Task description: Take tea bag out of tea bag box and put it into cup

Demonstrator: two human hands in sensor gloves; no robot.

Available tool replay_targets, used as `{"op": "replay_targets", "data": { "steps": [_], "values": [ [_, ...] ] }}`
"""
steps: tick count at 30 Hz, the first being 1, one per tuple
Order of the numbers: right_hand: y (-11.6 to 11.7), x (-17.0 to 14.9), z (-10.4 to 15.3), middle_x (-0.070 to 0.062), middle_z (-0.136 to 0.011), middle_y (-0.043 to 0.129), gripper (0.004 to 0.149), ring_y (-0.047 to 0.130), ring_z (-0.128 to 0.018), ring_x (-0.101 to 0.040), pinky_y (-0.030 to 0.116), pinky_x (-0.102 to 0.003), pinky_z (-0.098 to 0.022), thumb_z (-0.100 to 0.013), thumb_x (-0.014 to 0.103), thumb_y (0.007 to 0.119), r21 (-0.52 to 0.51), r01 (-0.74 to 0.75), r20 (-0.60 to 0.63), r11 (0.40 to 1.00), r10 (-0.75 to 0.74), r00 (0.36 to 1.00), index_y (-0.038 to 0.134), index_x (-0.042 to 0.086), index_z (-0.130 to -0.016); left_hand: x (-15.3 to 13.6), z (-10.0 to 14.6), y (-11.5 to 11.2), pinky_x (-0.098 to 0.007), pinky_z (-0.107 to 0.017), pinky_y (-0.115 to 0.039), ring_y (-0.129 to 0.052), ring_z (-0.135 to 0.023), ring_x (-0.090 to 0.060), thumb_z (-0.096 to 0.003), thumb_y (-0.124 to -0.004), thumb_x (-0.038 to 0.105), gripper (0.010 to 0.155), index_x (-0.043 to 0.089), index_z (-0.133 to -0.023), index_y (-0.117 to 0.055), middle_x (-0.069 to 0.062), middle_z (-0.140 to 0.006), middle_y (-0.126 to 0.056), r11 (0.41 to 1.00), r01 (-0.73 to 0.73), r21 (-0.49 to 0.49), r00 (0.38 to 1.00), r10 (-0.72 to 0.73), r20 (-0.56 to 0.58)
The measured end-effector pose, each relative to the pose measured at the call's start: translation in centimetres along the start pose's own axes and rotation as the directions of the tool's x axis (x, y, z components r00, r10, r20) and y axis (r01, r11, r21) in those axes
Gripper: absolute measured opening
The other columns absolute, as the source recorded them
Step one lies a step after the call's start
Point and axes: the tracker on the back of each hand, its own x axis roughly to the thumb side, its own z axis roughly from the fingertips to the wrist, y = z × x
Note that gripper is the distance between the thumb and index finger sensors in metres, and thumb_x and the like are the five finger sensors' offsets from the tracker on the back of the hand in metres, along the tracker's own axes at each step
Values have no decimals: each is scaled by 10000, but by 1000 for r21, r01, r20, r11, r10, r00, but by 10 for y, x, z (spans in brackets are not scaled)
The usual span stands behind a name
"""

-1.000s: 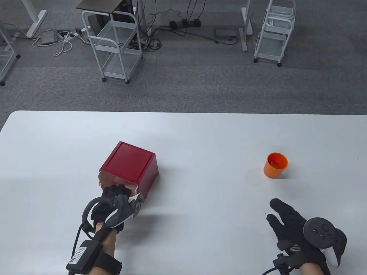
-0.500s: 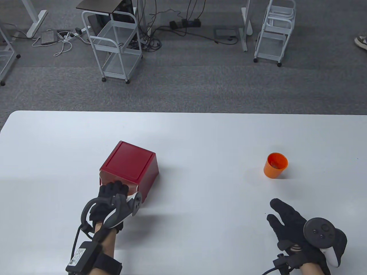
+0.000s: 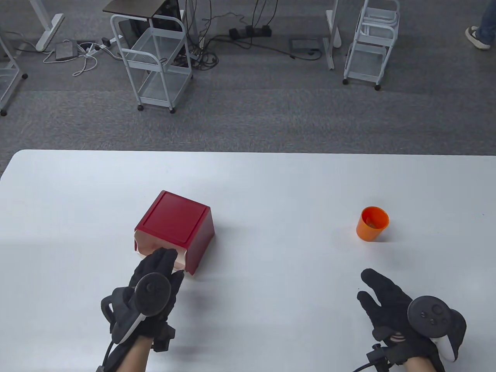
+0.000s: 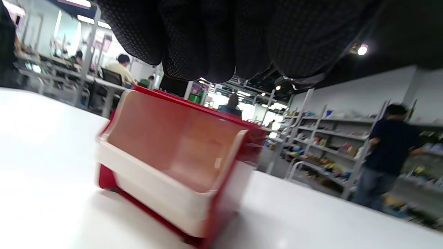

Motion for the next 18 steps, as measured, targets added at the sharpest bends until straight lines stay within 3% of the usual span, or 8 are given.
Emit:
{"op": "replay_targets", "data": {
  "steps": [4,10,18],
  "values": [
    [2,1,0,-183,-1016,698,613,746,-841,-483,636,-570,-645,-458,502,738,6,-4,5,1000,4,1000,641,188,-975,20,5,1,-432,-737,-701,-786,-1014,-292,-469,-750,518,617,306,-1047,-730,-44,-1153,-741,978,-203,-48,978,205,44],
    [3,1,2,-181,-1014,702,617,749,-840,-482,639,-570,-643,-455,505,741,8,-5,9,1000,5,1000,644,186,-974,50,8,-14,-440,-762,-665,-729,-1051,-308,-479,-720,566,666,300,-1088,-674,-56,-1191,-679,890,-414,-193,899,433,67],
    [4,1,3,-181,-1013,704,623,750,-840,-482,641,-568,-643,-452,508,743,10,-8,10,1000,8,1000,642,185,-975,57,13,-49,-434,-772,-658,-711,-1066,-304,-485,-694,600,692,303,-1108,-640,-45,-1210,-651,817,-483,-316,854,519,37]
  ]
}}
